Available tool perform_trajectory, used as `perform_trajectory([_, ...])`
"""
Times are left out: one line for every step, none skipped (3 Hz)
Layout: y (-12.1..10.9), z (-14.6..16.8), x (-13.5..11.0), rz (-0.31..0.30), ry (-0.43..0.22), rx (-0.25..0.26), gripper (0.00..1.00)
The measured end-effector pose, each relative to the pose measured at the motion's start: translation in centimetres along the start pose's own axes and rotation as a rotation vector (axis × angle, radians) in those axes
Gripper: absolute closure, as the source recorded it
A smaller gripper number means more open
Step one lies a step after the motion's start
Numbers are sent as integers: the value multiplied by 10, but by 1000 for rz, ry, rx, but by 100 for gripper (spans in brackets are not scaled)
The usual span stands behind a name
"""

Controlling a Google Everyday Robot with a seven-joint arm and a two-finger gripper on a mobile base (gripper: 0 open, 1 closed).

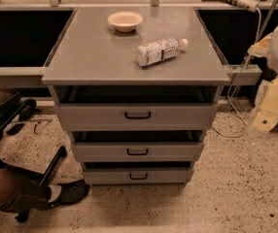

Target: Open top drawer

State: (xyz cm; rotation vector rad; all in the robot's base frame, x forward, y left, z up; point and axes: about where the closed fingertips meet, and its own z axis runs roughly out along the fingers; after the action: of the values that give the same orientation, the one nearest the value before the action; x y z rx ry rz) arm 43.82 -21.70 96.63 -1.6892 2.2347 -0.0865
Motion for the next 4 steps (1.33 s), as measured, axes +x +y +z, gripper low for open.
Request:
perform_trajectory([12, 27, 9, 89, -45, 5, 0])
perform_trajectory([23, 65, 5, 127, -103, 3, 0])
perform_trajectory([41, 104, -13, 100, -158, -70, 0])
perform_trajectory([41, 104, -13, 100, -158, -70, 0])
